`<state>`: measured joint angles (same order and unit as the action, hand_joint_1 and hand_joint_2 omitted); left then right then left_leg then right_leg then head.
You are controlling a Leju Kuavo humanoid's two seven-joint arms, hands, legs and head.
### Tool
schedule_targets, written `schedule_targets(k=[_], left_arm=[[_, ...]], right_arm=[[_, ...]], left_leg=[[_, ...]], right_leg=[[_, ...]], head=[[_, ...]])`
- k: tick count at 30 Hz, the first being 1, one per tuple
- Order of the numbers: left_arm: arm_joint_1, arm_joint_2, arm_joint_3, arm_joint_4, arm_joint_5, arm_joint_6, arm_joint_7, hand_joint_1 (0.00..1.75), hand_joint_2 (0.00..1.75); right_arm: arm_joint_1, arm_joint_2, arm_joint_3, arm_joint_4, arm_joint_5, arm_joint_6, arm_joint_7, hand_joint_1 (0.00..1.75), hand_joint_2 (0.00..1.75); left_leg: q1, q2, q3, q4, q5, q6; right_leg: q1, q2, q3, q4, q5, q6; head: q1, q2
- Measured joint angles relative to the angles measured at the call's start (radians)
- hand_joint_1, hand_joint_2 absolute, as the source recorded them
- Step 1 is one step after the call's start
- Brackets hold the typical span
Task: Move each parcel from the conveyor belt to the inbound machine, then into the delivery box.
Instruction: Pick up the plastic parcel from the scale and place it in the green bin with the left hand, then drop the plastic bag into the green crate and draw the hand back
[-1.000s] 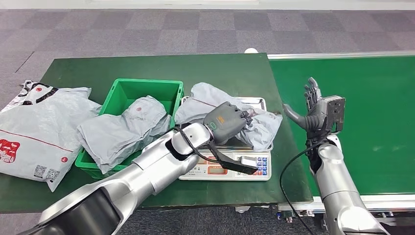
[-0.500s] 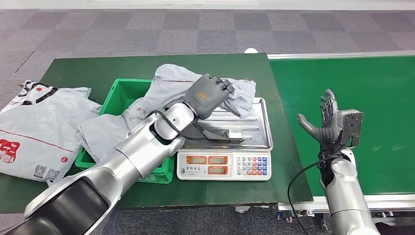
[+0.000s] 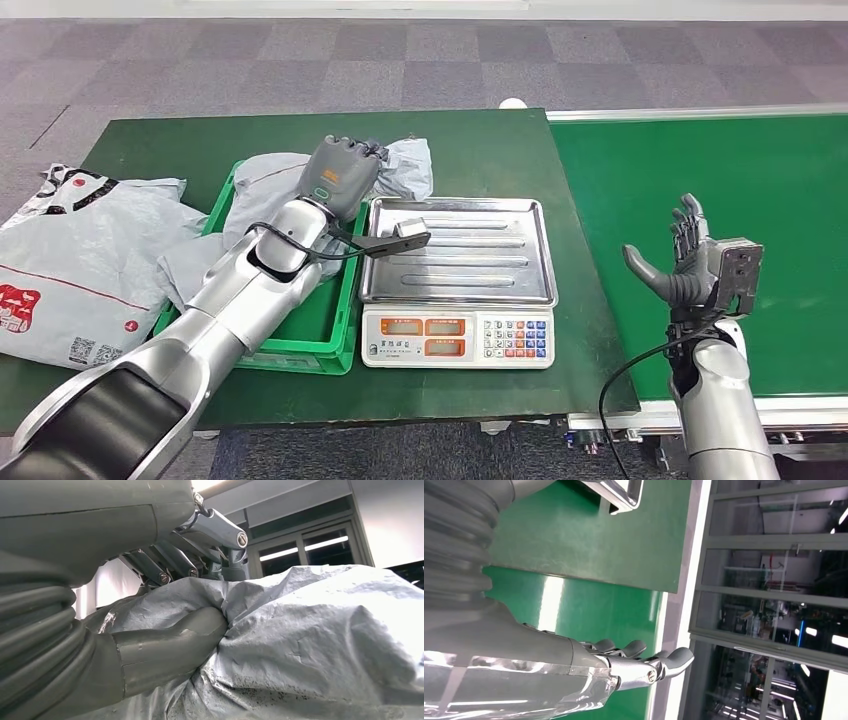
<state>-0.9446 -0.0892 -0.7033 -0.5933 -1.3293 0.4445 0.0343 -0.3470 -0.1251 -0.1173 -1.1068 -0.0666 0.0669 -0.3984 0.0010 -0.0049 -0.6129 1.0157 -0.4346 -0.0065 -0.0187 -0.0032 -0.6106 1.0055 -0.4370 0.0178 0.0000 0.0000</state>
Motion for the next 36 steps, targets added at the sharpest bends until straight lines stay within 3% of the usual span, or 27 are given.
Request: schedule_targets(k=[6, 12, 16, 29, 36], left_arm=[[0.017, 0.01, 0.029, -0.015, 0.001, 0.001, 0.023, 1.75, 1.75], [0.113, 0.036, 0.155, -0.066, -0.014, 0.014, 0.044, 1.72, 1.75], [0.173, 0.04, 0.223, -0.081, -0.013, 0.021, 0.023, 0.0, 1.75], [0.232, 0.044, 0.281, -0.09, -0.104, -0.032, 0.096, 0.0, 1.75], [0.241, 0.039, 0.328, -0.092, 0.066, -0.103, -0.053, 0.0, 1.75]], right_arm=[[0.002, 0.001, -0.002, -0.007, 0.01, -0.001, 0.003, 0.0, 1.75], [0.043, 0.006, -0.033, -0.065, 0.036, -0.008, 0.021, 0.0, 1.75], [0.103, 0.006, -0.068, -0.121, 0.027, 0.005, 0.028, 0.0, 1.75], [0.203, 0.008, -0.09, -0.208, 0.013, 0.019, 0.014, 0.0, 1.75], [0.206, 0.008, -0.09, -0.213, 0.014, 0.02, 0.013, 0.0, 1.75]], left_leg=[[0.0, 0.0, 0.0, 0.0, 0.0, 0.0], [0.0, 0.0, 0.001, 0.0, 0.0, 0.0], [0.0, -0.001, 0.0, 0.0, -0.001, 0.0], [0.0, 0.0, 0.0, 0.0, -0.001, 0.0], [0.0, 0.0, 0.0, 0.0, -0.001, 0.0]], right_leg=[[0.0, 0.0, 0.0, 0.0, 0.0, 0.0], [0.0, 0.0, 0.0, 0.0, 0.0, 0.0], [0.0, -0.001, 0.0, 0.0, -0.001, -0.001], [0.0, 0.0, 0.0, 0.0, -0.001, 0.0], [0.0, 0.0, 0.0, 0.0, -0.001, 0.0]], head=[[0.0, 0.0], [0.0, 0.0], [0.0, 0.0], [0.0, 0.0], [0.0, 0.0]])
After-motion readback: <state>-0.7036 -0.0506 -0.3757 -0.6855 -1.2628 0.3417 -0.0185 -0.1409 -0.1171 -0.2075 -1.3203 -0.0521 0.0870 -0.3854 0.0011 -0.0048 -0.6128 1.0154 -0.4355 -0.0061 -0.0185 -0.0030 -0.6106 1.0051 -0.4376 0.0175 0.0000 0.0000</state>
